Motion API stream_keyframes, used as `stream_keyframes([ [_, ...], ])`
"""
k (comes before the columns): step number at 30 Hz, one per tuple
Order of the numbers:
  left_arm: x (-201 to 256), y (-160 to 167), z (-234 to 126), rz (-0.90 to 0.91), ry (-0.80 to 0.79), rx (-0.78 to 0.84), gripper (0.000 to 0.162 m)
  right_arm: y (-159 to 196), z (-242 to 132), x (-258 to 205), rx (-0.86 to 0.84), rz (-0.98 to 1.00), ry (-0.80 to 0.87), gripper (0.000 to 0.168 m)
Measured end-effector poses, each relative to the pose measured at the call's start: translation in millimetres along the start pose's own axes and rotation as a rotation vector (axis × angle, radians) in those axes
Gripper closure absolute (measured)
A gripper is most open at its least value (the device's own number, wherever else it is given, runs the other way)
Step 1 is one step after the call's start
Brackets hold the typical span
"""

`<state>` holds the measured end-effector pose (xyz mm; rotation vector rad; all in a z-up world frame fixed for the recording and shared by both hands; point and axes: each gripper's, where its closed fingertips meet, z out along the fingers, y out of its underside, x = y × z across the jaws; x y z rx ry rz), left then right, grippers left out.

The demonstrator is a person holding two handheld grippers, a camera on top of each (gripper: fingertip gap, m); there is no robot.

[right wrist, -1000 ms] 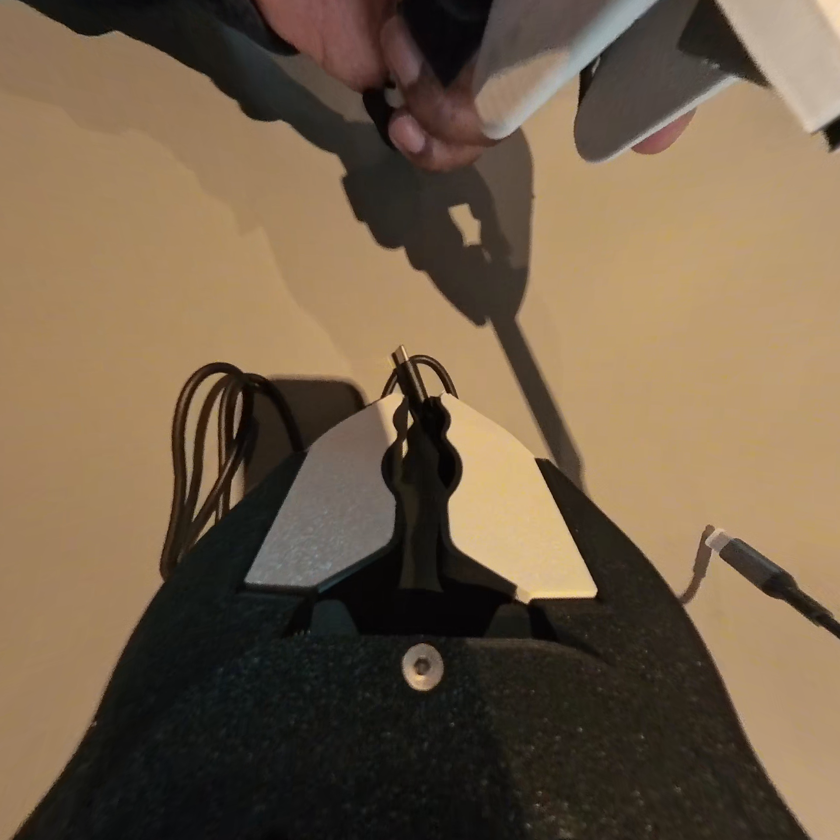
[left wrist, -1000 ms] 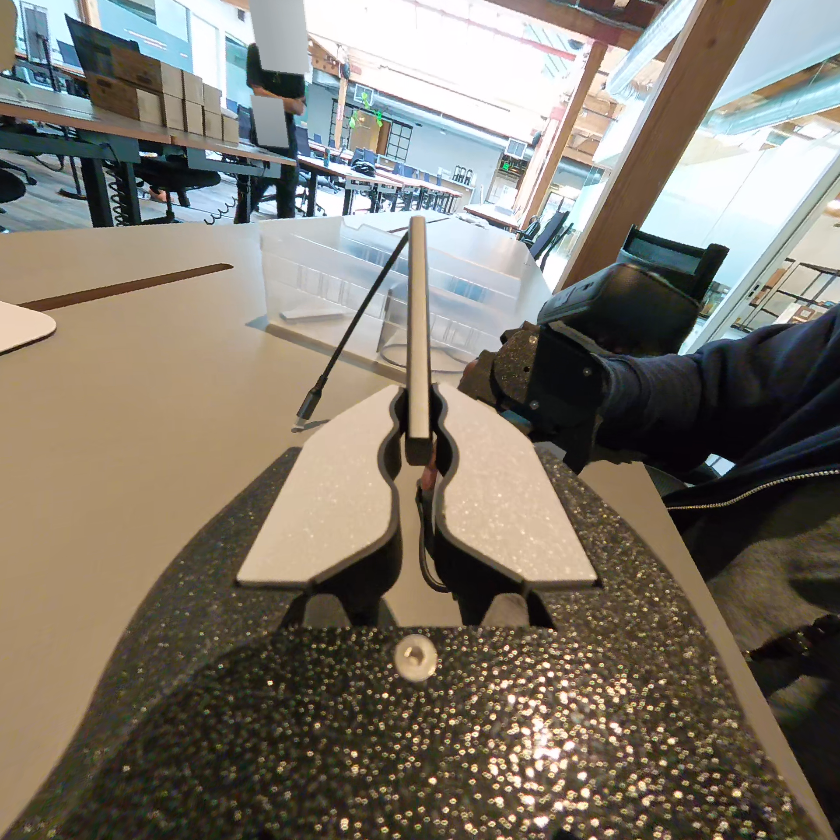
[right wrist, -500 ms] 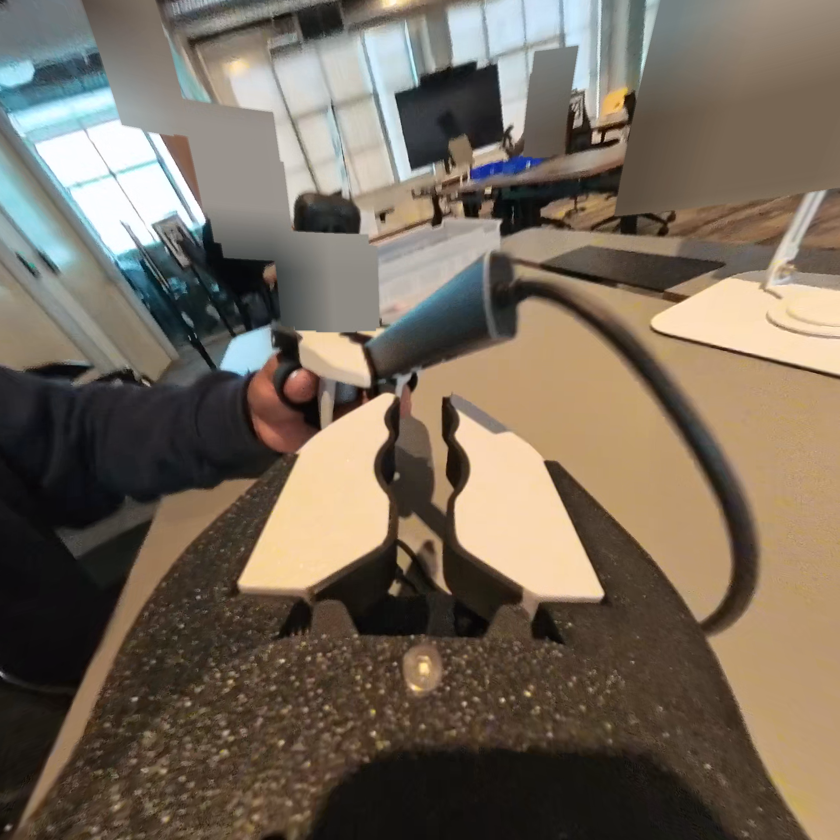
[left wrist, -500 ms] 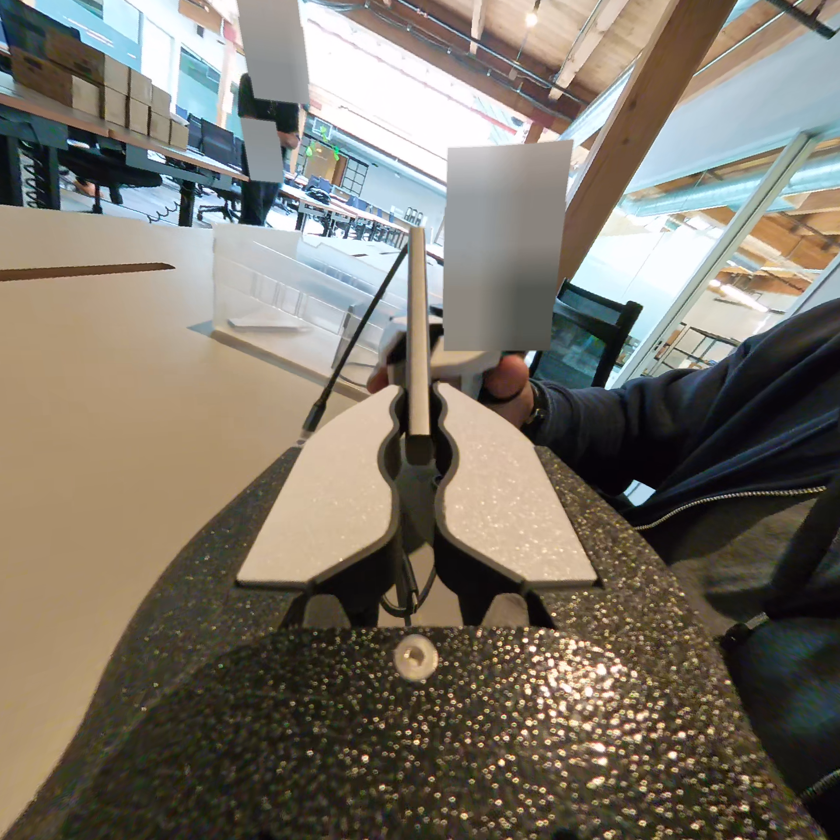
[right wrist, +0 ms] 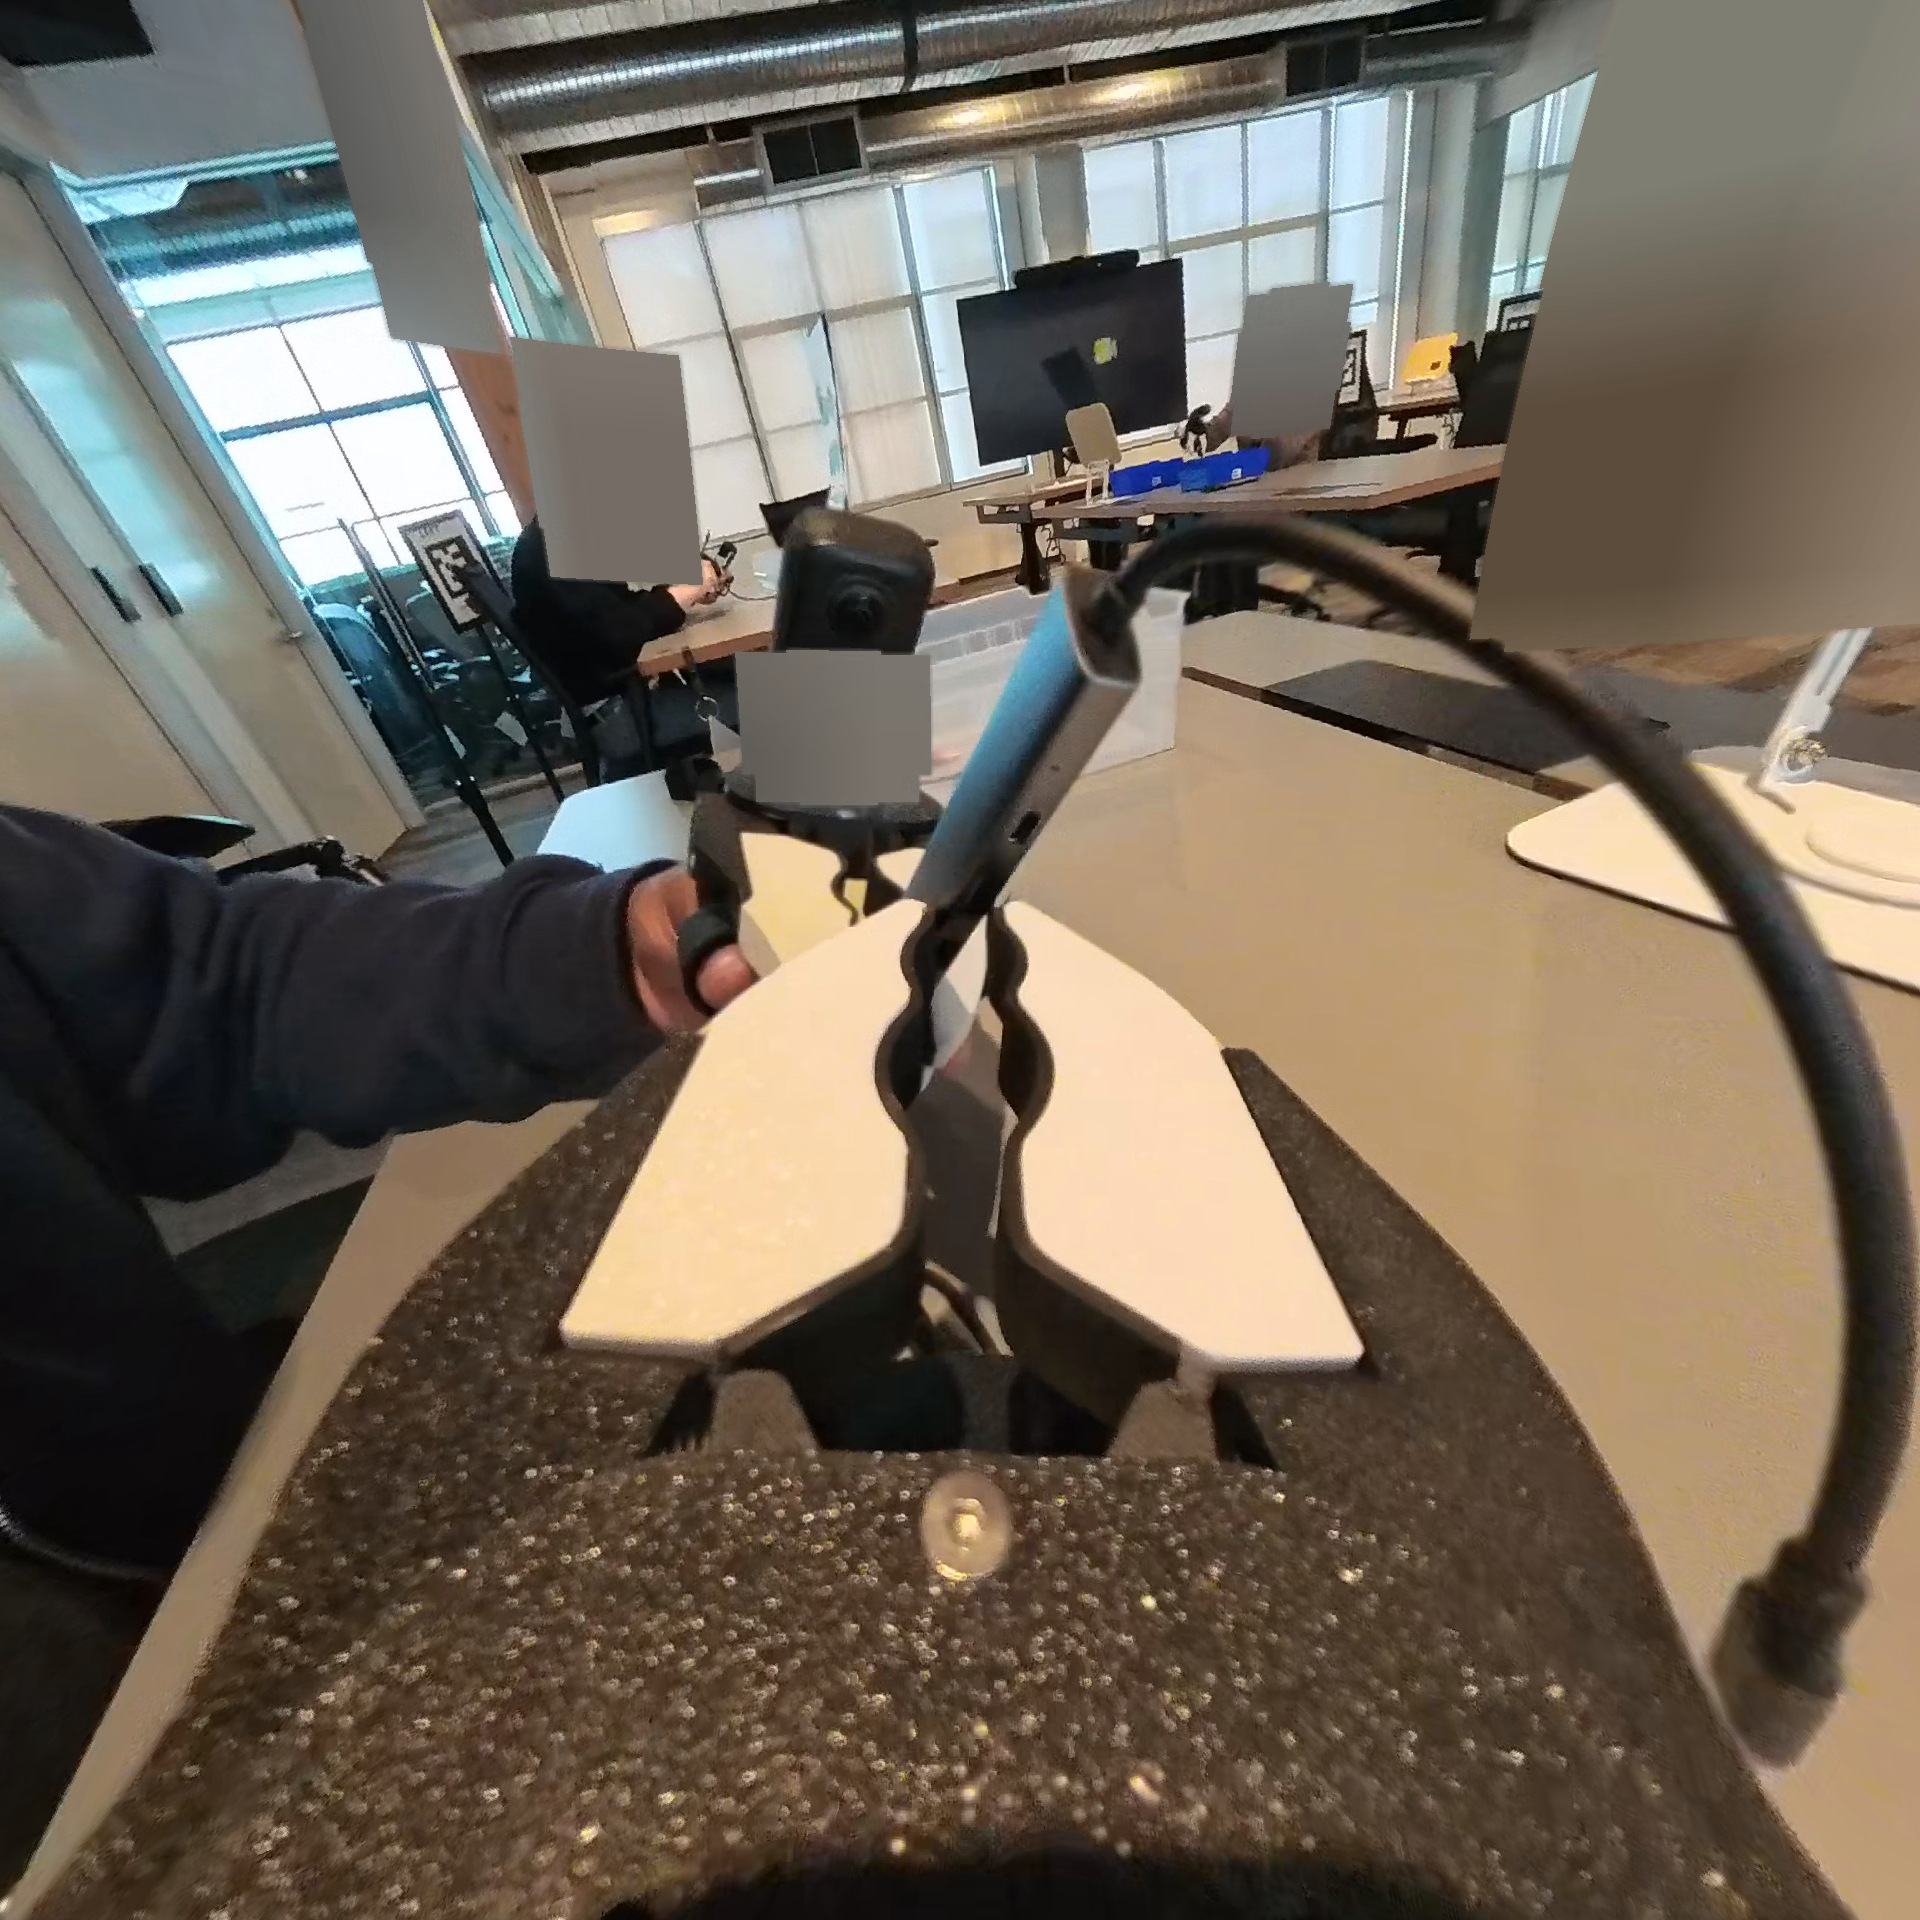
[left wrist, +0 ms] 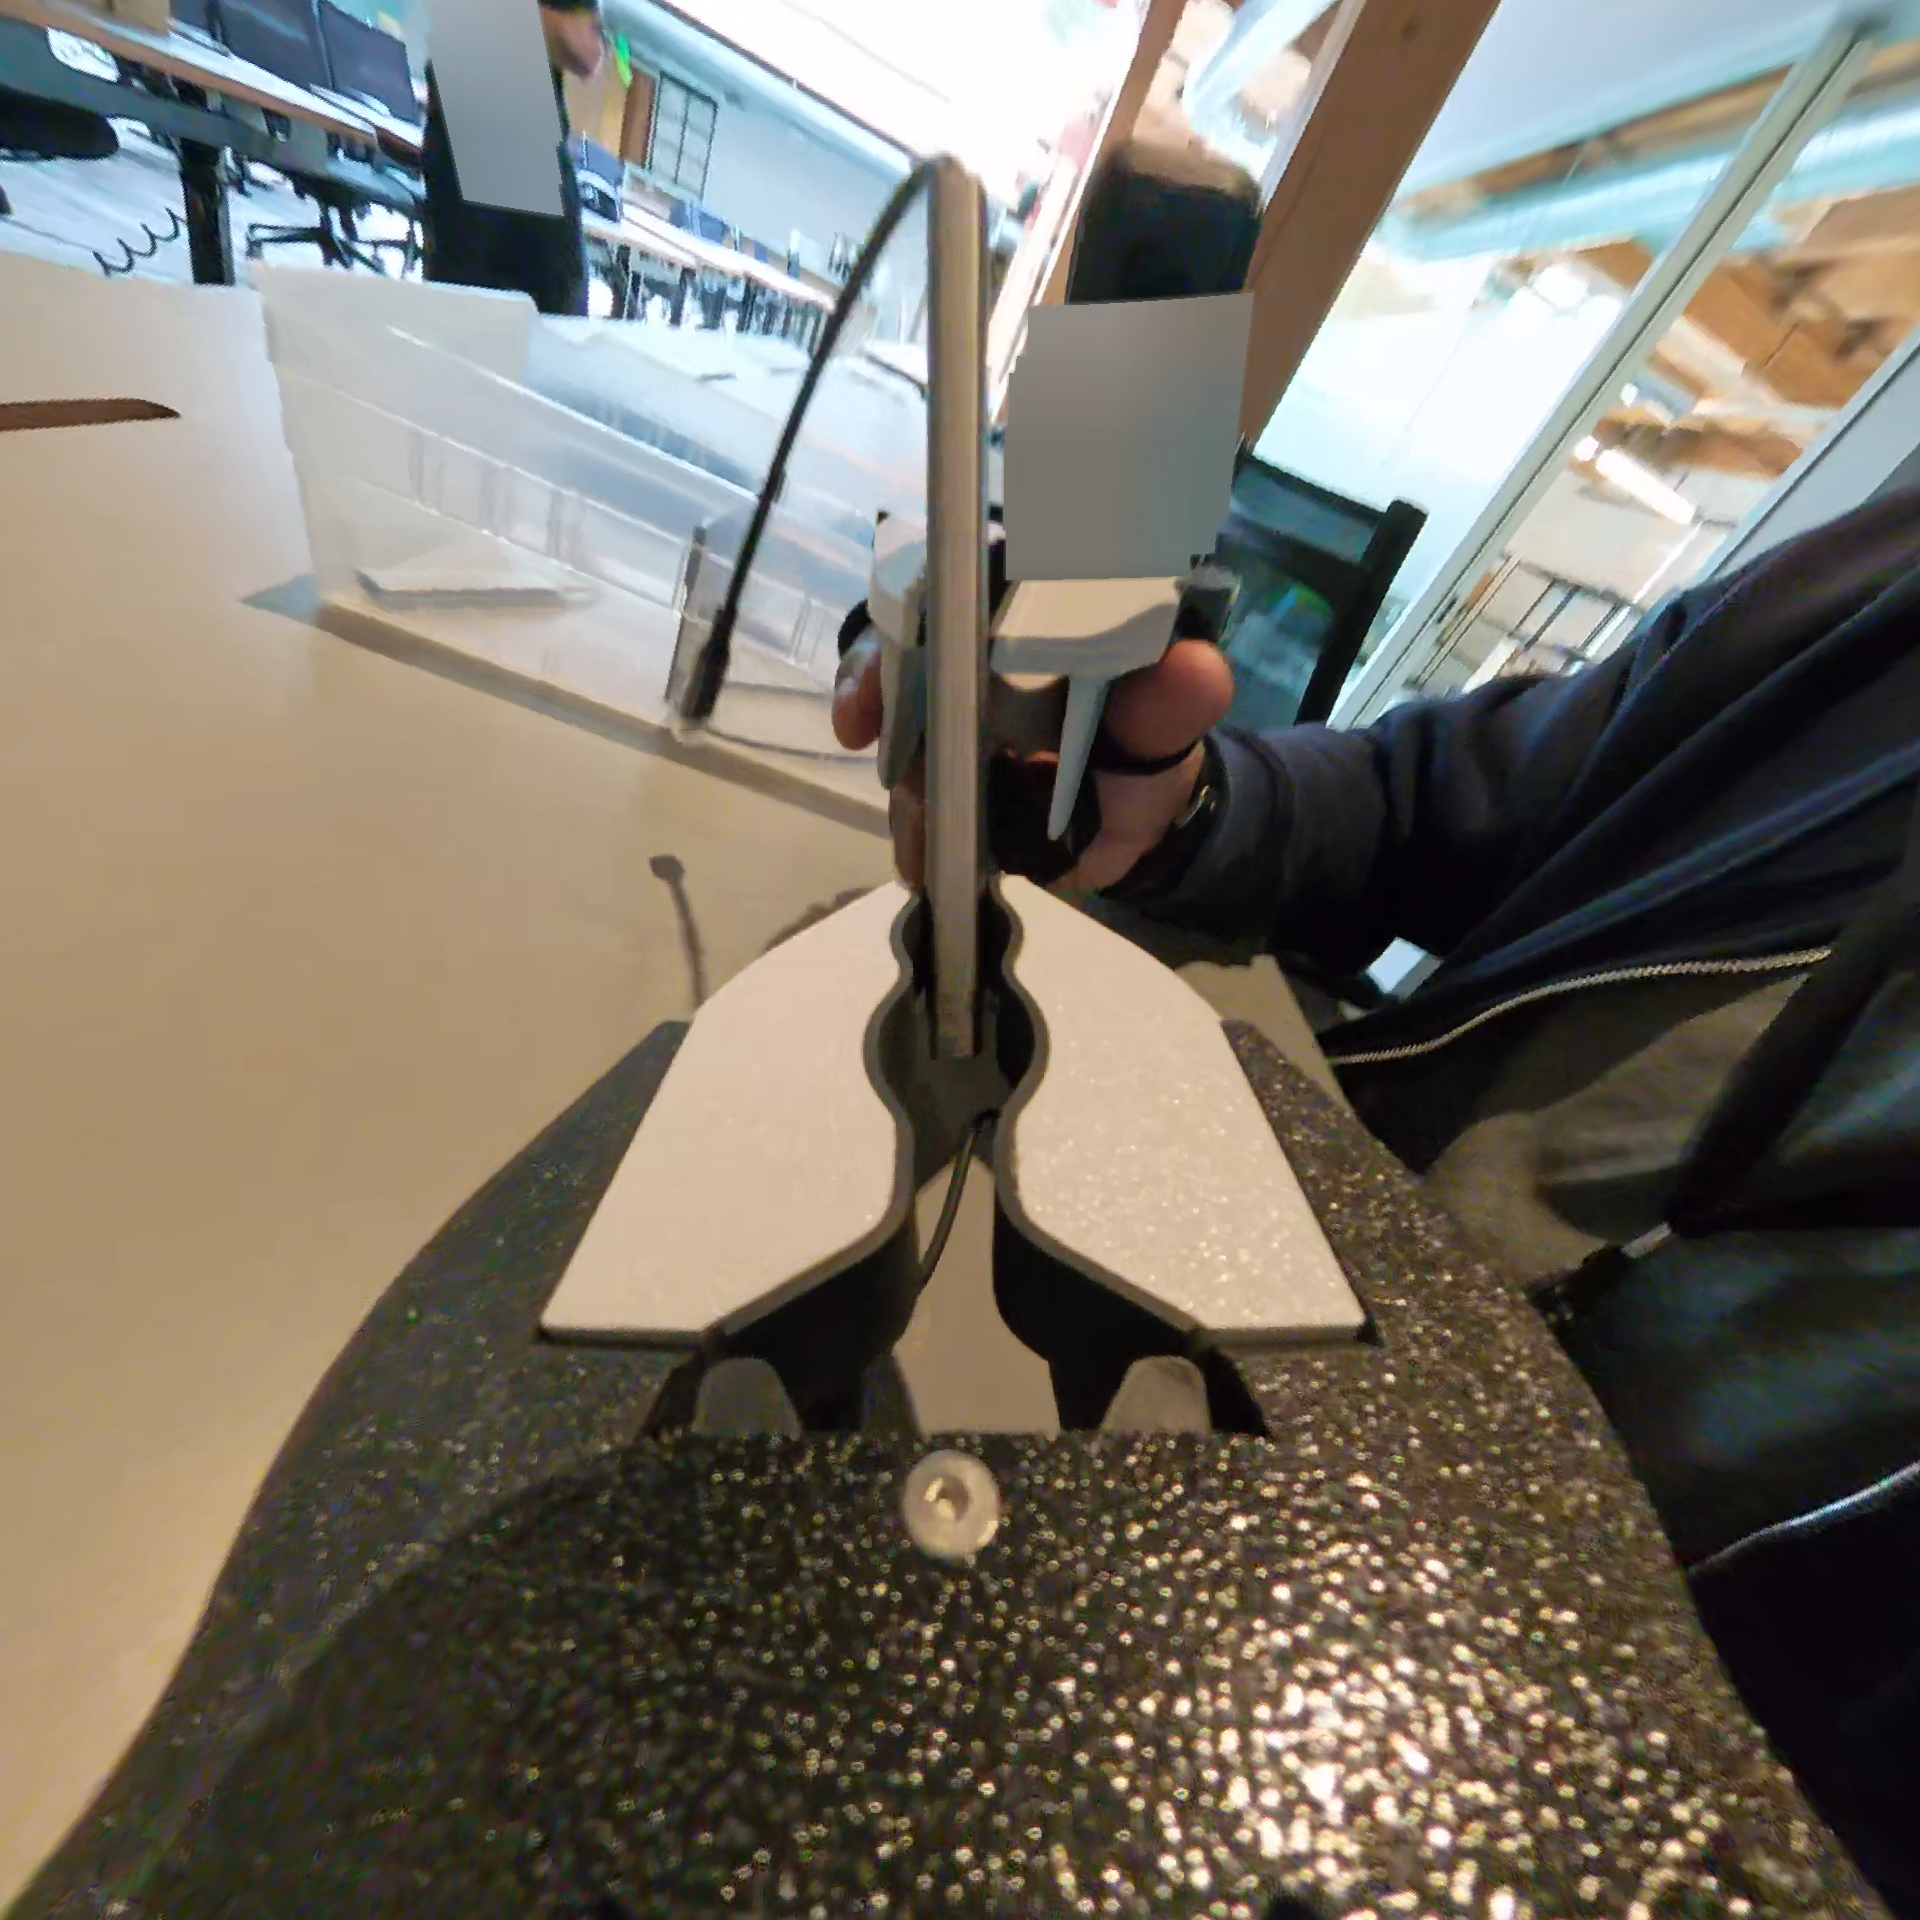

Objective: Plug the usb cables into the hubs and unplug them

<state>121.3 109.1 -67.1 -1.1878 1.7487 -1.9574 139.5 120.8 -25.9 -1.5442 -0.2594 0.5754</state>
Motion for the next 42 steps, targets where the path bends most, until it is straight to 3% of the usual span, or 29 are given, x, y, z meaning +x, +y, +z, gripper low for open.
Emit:
stream_keyframes([
  [14, 3, 29, 12, 0.147, -0.055, -0.214, 0.152, 14, 10, -15, -0.059, 0.032, -0.080, 0.156],
  [19, 2, 29, 12, 0.147, -0.064, -0.218, 0.151, 14, 11, -17, -0.084, 0.045, -0.082, 0.159],
  [22, 6, 34, 6, 0.145, -0.034, -0.282, 0.132, 18, 9, -14, -0.139, 0.048, -0.061, 0.159],
  [26, 3, 25, 0, 0.249, -0.081, -0.263, 0.125, 19, 7, -14, -0.180, 0.103, -0.078, 0.159],
  [32, 9, 27, 5, 0.277, -0.054, -0.260, 0.130, 32, 10, -28, -0.254, 0.101, -0.150, 0.159],
  [36, 16, 33, 9, 0.248, 0.007, -0.269, 0.149, 32, 11, -33, -0.255, 0.087, -0.166, 0.159],
  [40, 15, 28, 8, 0.196, 0.011, -0.237, 0.152, 30, 12, -33, -0.236, 0.083, -0.166, 0.158],
  [42, 13, 20, 7, 0.164, 0.006, -0.177, 0.152, 26, 11, -29, -0.216, 0.086, -0.142, 0.145],
])
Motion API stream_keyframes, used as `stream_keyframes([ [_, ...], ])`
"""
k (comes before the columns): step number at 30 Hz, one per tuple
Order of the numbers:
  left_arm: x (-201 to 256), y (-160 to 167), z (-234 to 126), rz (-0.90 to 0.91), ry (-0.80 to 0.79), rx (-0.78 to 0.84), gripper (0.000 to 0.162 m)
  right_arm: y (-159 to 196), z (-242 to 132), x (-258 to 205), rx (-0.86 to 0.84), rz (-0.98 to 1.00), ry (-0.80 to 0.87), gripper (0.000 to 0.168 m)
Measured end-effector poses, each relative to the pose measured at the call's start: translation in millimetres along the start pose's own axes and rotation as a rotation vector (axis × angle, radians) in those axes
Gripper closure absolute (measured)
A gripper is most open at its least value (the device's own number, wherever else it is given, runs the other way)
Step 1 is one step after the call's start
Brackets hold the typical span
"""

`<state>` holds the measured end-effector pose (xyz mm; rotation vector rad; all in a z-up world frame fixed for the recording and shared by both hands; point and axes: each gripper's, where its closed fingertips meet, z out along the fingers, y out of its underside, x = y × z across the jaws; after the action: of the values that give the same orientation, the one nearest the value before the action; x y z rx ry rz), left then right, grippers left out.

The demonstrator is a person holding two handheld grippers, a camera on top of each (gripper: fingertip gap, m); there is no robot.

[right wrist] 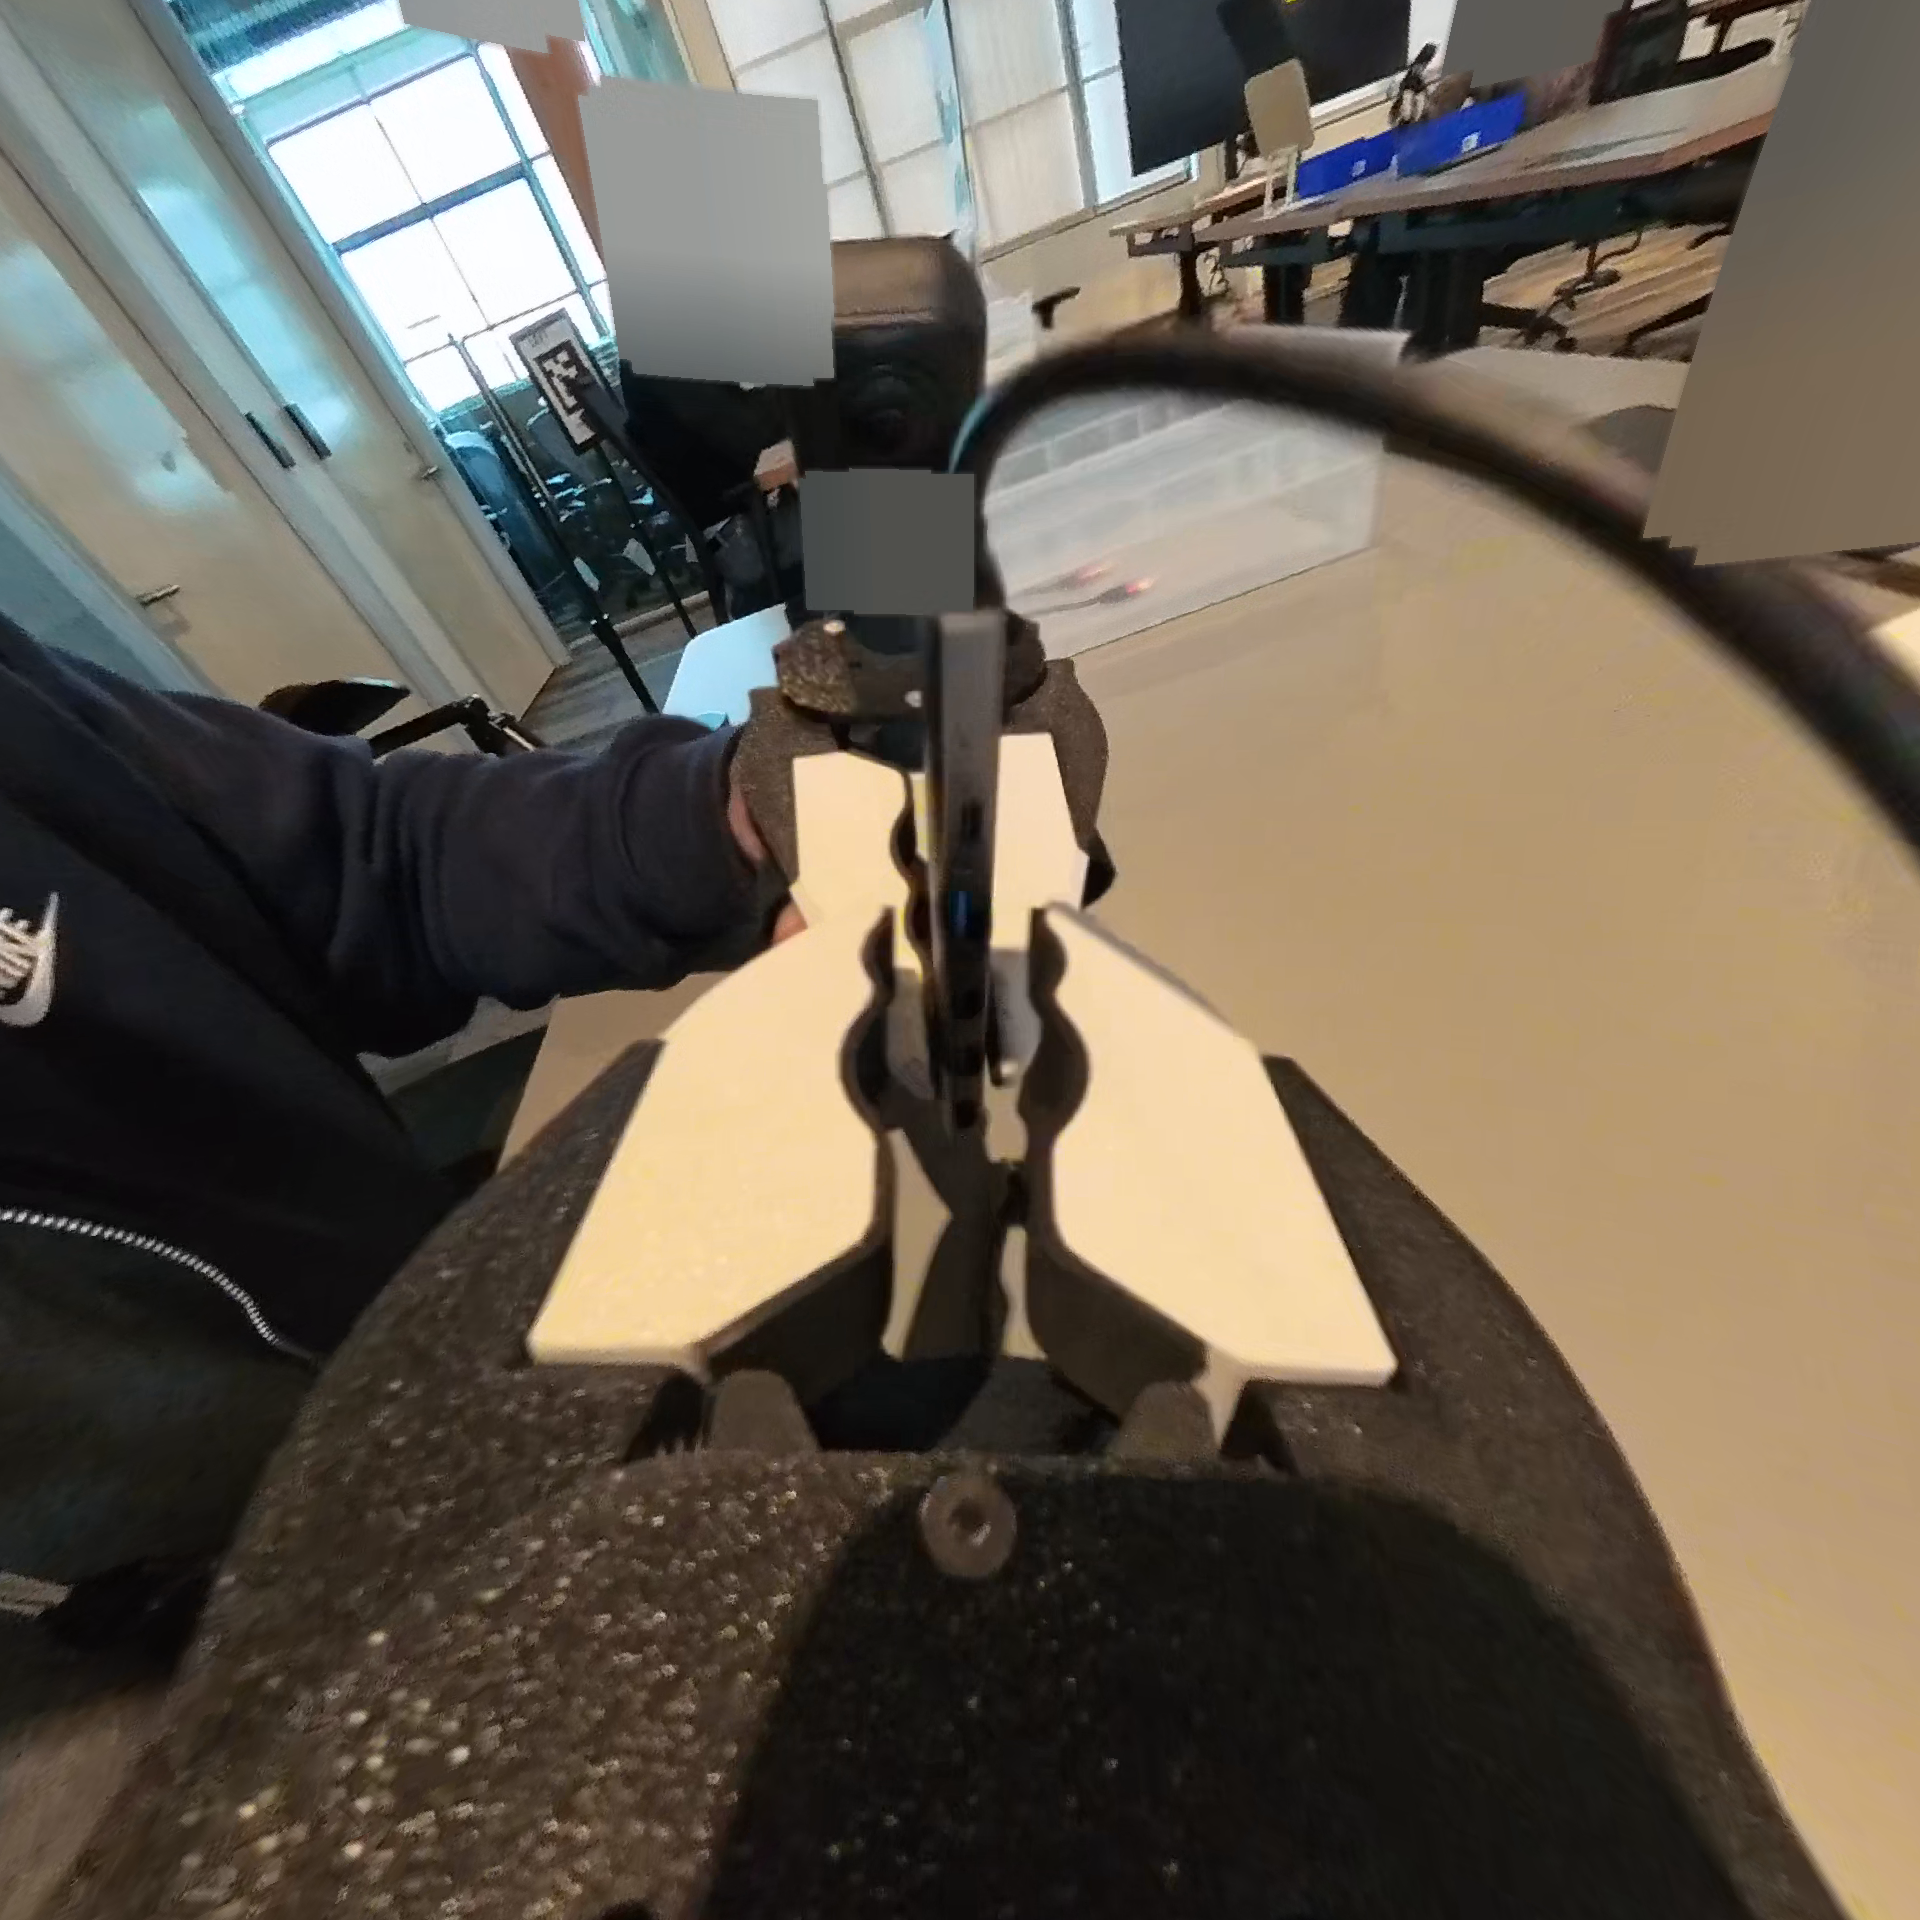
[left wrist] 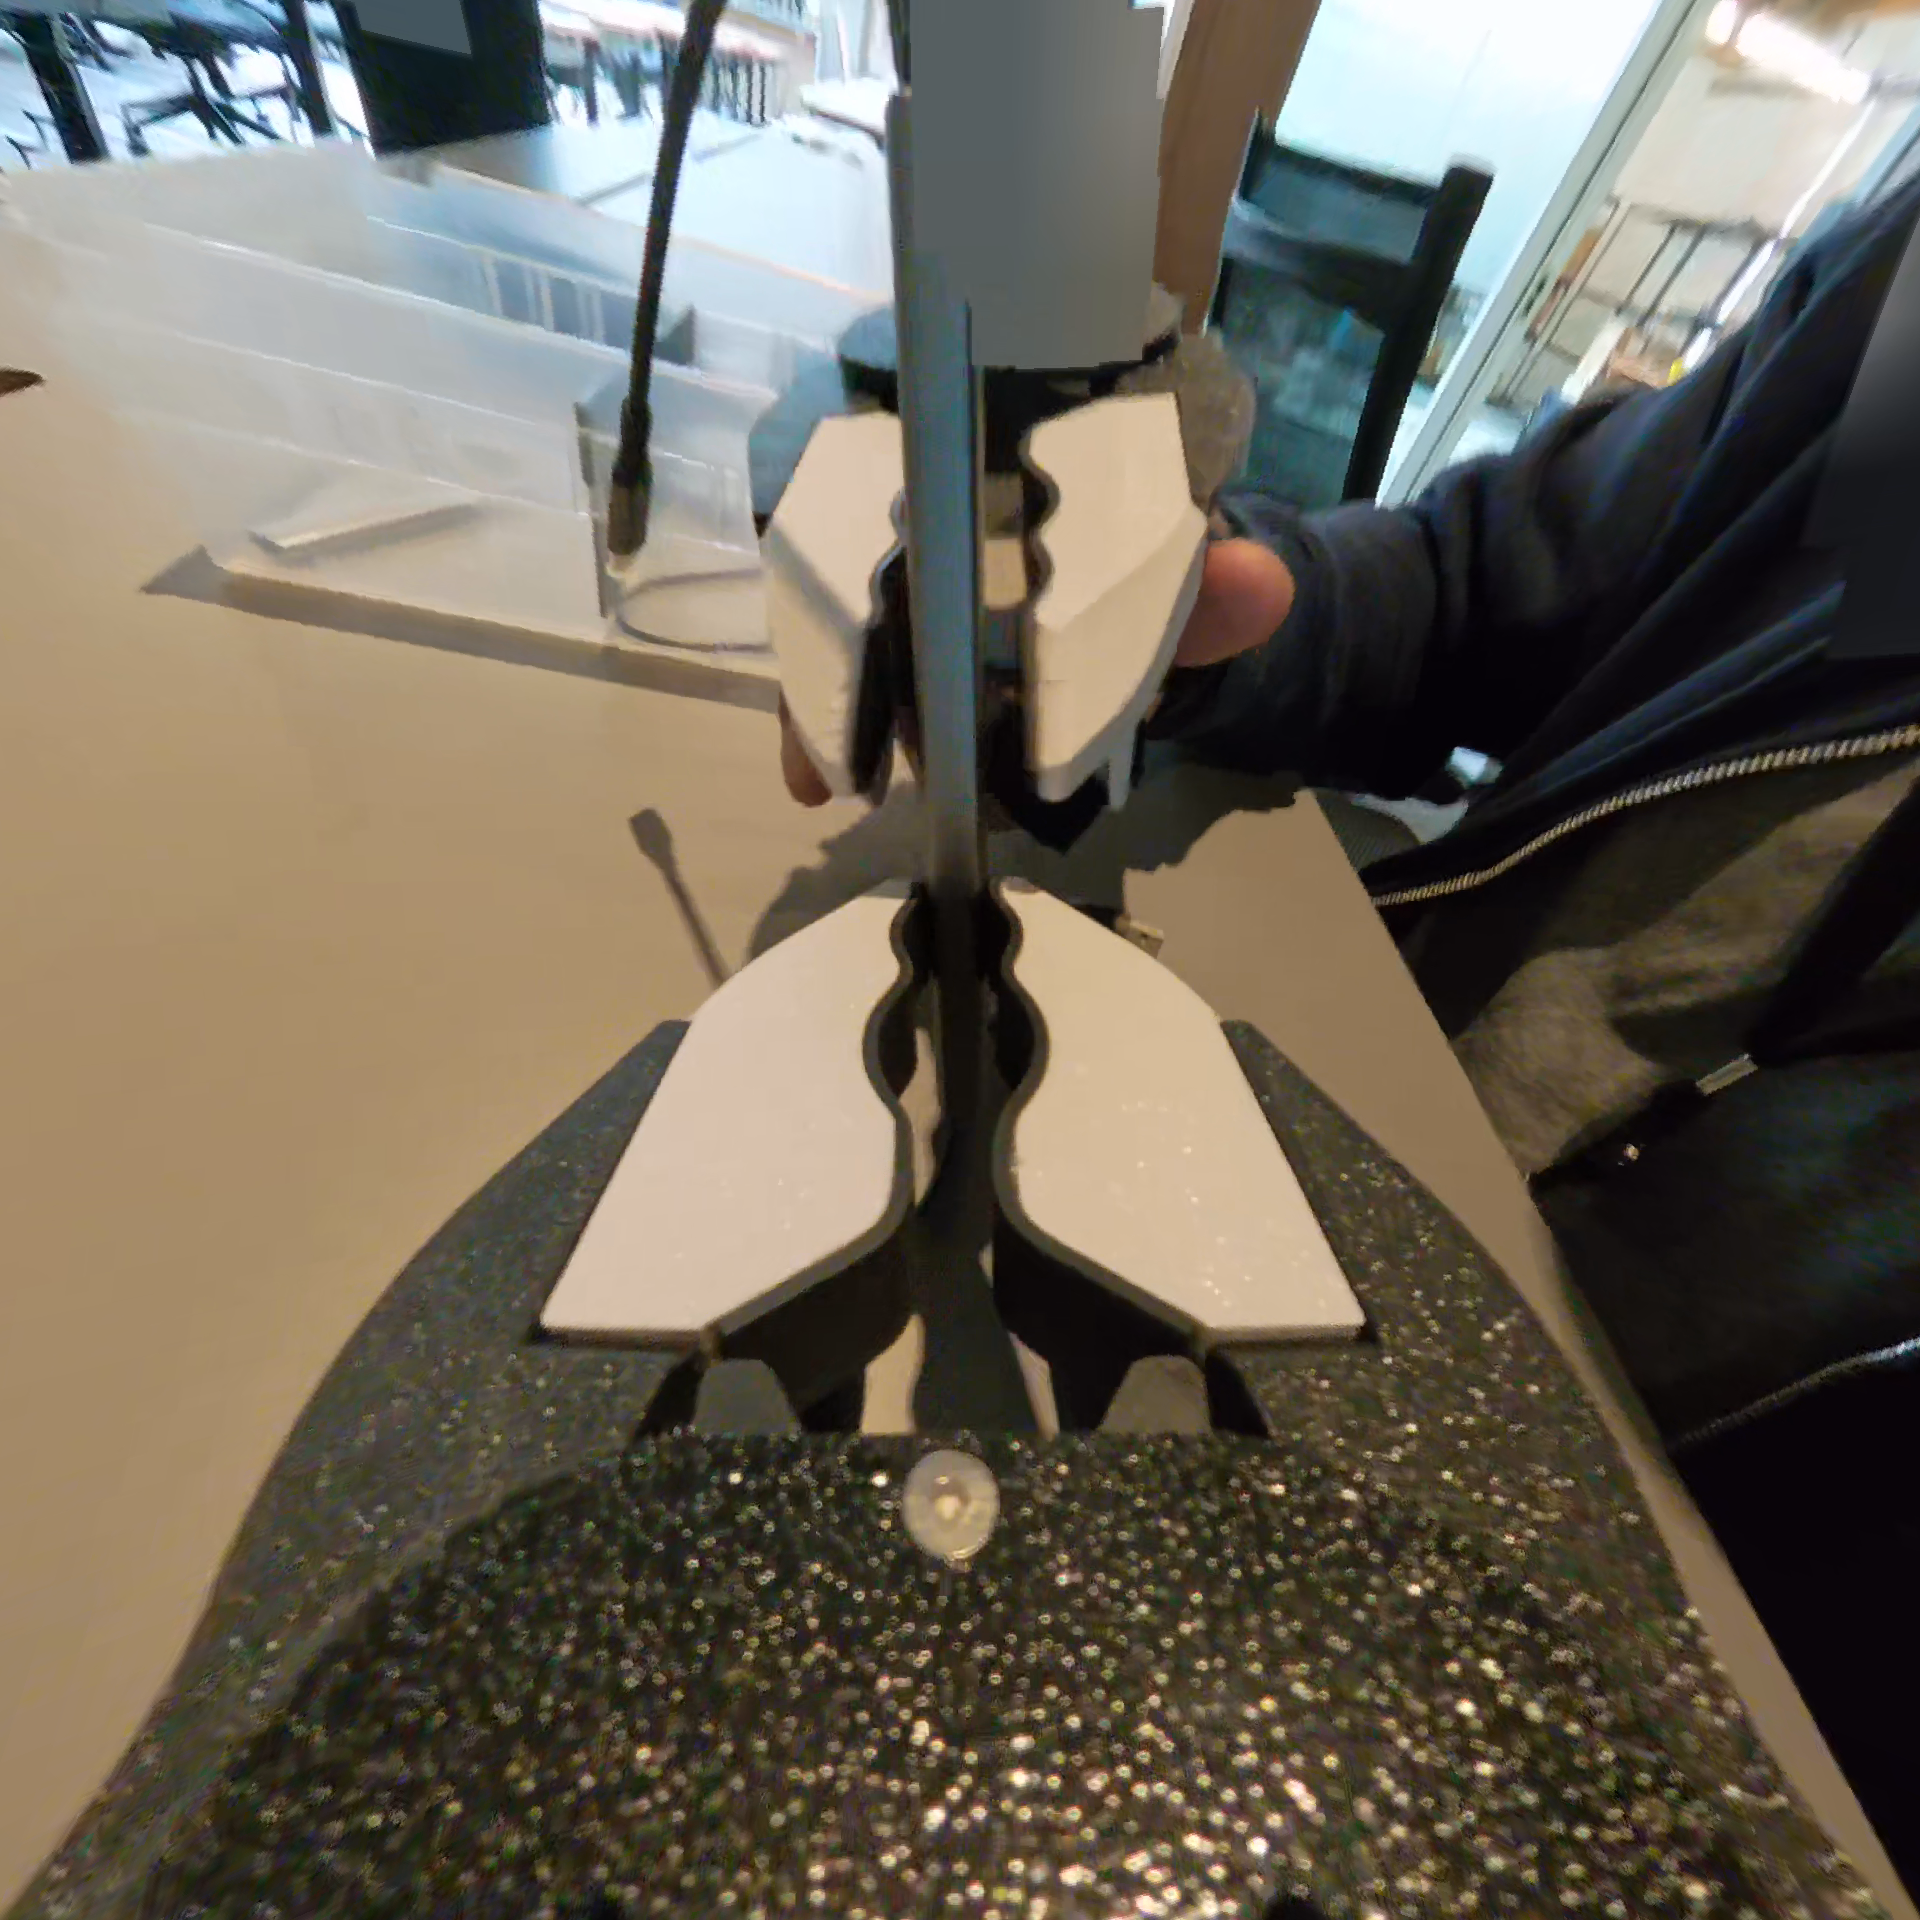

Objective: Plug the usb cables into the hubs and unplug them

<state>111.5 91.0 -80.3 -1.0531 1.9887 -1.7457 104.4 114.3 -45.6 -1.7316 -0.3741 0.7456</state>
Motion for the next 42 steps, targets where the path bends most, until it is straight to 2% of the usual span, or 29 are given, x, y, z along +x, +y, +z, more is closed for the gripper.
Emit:
stream_keyframes([
  [2, -5, -14, -8, -0.057, -0.010, 0.101, 0.152, -1, -3, 5, -0.007, 0.014, 0.018, 0.136],
  [5, -16, -36, -27, -0.127, -0.039, 0.274, 0.152, 10, -4, 6, -0.074, 0.051, -0.007, 0.136],
  [7, -21, -43, -34, -0.127, -0.064, 0.328, 0.152, 19, 0, 5, -0.114, 0.068, -0.025, 0.136],
  [14, -8, -39, -20, -0.083, -0.015, 0.295, 0.152, 22, 11, -3, -0.085, 0.061, -0.037, 0.139],
  [21, -4, -38, -14, -0.093, 0.020, 0.314, 0.152, 19, 11, 0, -0.050, 0.051, -0.016, 0.150],
  [23, -1, -37, -12, -0.092, 0.034, 0.310, 0.152, 20, 12, -1, -0.052, 0.040, -0.014, 0.158],
  [27, -2, -41, -15, -0.101, 0.037, 0.333, 0.150, 24, 12, -2, -0.085, 0.015, -0.007, 0.159],
  [28, -4, -49, -22, -0.101, 0.024, 0.375, 0.143, 28, 13, -3, -0.112, 0.005, -0.011, 0.159],
  [30, -7, -62, -40, -0.092, 0.008, 0.431, 0.142, 35, 14, -4, -0.165, -0.029, -0.007, 0.159],
  [32, -5, -62, -46, -0.057, 0.009, 0.401, 0.141, 39, 16, -6, -0.193, -0.052, -0.003, 0.159],
  [42, 7, -49, -29, -0.041, 0.080, 0.327, 0.144, 40, 18, -11, -0.204, -0.063, -0.017, 0.159],
])
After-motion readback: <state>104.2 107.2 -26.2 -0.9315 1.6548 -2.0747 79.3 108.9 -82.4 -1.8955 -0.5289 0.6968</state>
